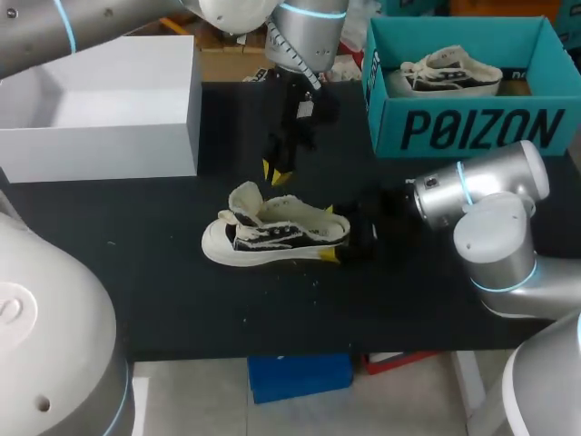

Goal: Take the shoe out of the shoebox, open the shoe tongue, remove and reinsert the insole, then place the shoe into the shoebox

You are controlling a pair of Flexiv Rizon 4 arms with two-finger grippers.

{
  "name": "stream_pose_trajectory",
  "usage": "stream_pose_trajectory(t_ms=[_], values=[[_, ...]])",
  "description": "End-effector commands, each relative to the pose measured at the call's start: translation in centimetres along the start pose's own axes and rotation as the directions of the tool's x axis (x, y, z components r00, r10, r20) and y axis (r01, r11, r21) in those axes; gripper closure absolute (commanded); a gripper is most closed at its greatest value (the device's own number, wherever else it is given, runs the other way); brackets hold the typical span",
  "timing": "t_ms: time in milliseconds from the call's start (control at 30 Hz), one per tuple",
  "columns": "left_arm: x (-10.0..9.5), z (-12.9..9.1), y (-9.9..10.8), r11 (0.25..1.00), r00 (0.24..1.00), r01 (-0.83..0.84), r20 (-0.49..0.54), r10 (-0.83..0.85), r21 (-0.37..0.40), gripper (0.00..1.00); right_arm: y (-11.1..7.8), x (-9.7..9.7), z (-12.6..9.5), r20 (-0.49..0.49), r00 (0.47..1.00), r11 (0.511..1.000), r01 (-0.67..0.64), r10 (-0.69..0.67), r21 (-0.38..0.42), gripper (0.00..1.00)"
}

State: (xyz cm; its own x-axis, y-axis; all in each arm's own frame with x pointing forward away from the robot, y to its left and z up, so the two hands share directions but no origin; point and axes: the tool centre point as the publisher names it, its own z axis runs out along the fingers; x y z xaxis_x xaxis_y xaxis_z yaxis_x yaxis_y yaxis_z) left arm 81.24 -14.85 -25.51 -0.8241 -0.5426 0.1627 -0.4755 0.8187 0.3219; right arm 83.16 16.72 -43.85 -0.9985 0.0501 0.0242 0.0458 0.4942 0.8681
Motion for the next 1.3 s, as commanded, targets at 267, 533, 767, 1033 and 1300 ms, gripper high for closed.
stream_pose_trajectory(t_ms=[267, 533, 767, 1033, 1300], values=[[-0.7, 0.2, -0.7, 0.820, 0.824, -0.553, -0.248, 0.510, -0.151, 1.00, -0.2, 0.0, 0.0, 0.002, 1.000, 1.000, -0.001, 0.001, -0.001, 1.00], [0.1, 1.9, 1.0, 0.804, 0.795, -0.593, -0.125, 0.594, 0.048, 1.00, -0.2, 0.0, 0.0, 0.002, 1.000, 1.000, -0.001, 0.001, -0.001, 1.00], [-0.4, 1.5, 1.4, 0.807, 0.797, -0.577, -0.129, 0.590, 0.128, 1.00, -0.2, 0.0, 0.0, 0.002, 1.000, 1.000, -0.001, 0.001, -0.001, 1.00], [-0.5, 1.3, 1.4, 0.813, 0.804, -0.568, -0.123, 0.582, 0.130, 1.00, -0.2, 0.0, 0.0, 0.002, 1.000, 1.000, -0.001, 0.001, -0.001, 1.00], [-0.5, 1.3, 1.4, 0.813, 0.804, -0.568, -0.123, 0.582, 0.130, 1.00, -0.2, 0.0, 0.0, 0.002, 1.000, 1.000, -0.001, 0.001, -0.001, 1.00]])
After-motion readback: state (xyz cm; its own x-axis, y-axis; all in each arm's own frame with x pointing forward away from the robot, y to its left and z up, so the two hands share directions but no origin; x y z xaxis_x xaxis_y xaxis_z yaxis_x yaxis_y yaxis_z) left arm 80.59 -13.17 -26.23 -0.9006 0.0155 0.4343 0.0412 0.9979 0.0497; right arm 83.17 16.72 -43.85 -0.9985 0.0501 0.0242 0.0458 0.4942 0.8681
